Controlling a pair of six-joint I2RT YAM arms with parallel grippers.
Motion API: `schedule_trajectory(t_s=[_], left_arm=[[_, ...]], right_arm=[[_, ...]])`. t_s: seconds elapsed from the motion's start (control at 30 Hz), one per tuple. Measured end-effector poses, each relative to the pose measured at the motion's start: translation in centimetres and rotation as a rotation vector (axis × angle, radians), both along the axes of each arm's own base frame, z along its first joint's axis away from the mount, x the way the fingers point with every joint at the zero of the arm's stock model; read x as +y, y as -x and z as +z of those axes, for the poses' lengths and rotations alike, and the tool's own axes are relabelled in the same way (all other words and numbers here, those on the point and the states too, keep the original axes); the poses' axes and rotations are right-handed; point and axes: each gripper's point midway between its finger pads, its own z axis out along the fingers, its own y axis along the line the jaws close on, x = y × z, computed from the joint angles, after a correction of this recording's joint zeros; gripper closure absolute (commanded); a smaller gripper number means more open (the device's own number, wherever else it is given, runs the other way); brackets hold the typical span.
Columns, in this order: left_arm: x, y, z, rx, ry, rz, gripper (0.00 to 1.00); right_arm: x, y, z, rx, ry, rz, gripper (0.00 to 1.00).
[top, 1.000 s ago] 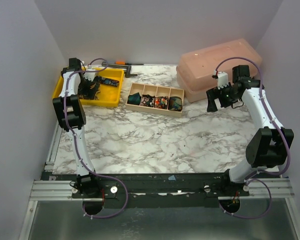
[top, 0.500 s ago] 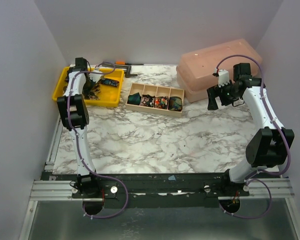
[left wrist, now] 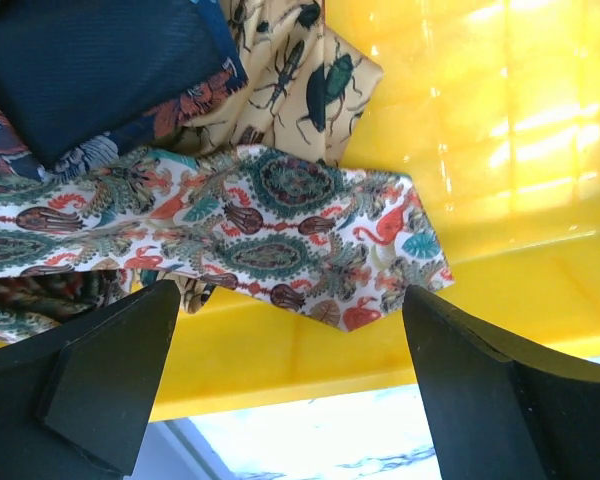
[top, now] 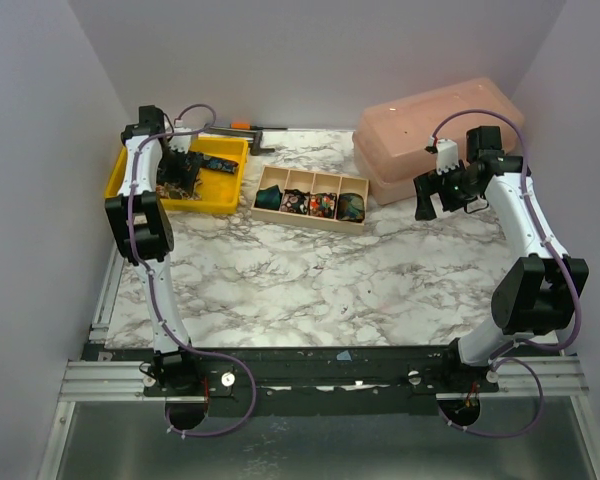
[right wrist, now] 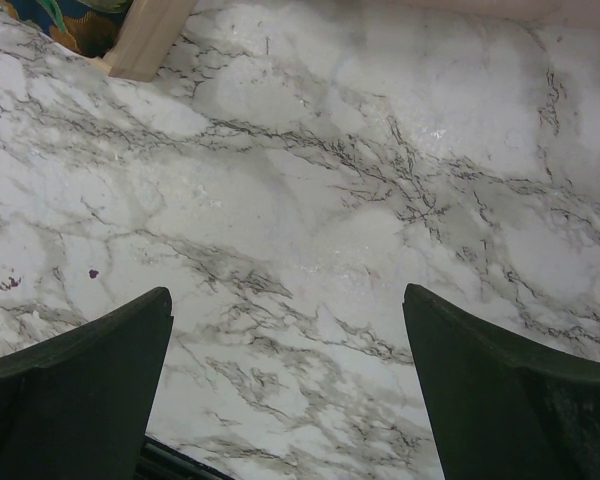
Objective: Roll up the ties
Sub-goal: Pick up the tie from the storage box.
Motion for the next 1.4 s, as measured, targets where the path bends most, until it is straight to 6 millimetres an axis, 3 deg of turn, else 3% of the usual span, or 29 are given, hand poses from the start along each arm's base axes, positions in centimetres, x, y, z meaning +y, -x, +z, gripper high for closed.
schedule_trajectory(t_s=[0.07, 0.23, 0.3, 0.5, 0.77, 1.0, 1.1, 1.17, 1.23, 1.27, 1.4], left_arm=[[-0.1, -0.2, -0.1, 0.012, 0.016, 0.040, 0.11], [0.0, -2.4, -0.1, -0.017, 0.031, 0.097, 0.07], [-0.2, -1.6, -0.7, 0.011, 0.043, 0.084, 0.01], [0.0, 0.9, -2.2, 0.029, 0.078, 0.114, 0.01], [4.5, -4.6, 1.5, -0.218, -0.137, 0.057, 0.01], [5.4, -5.7, -1.3, -0.223, -0.292, -0.129, 0.03], [5.6, -6.2, -2.1, -0.222, -0.328, -0.197, 0.14], [5.7, -6.6, -2.1, -0.226, -0.346, -0.235, 0.32], [5.8, -7.1, -1.8, -0.238, -0.353, -0.276, 0.83], [5.8, -7.2, -1.8, -0.243, -0.355, -0.292, 1.00], [5.9, -7.3, -1.6, -0.256, -0.347, -0.349, 1.00]], right_arm=[[0.0, 0.0, 0.0, 0.000, 0.000, 0.000, 0.00], [0.0, 0.0, 0.0, 0.000, 0.000, 0.000, 0.00], [0.0, 0.0, 0.0, 0.000, 0.000, 0.000, 0.00], [0.0, 0.1, 0.0, 0.003, 0.000, 0.000, 0.00], [0.0, 0.3, -0.1, 0.014, 0.000, 0.000, 0.00], [-0.3, 0.5, -0.2, 0.024, 0.018, -0.009, 0.00], [-0.5, 0.5, 0.0, 0.024, 0.027, -0.013, 0.00], [-0.7, 0.3, 0.3, 0.016, 0.036, -0.018, 0.00], [-0.8, 0.1, 0.7, 0.007, 0.043, -0.022, 0.00], [-0.9, 0.0, 0.9, 0.002, 0.046, -0.022, 0.00], [-1.1, -0.2, 1.2, -0.006, 0.054, -0.028, 0.00]])
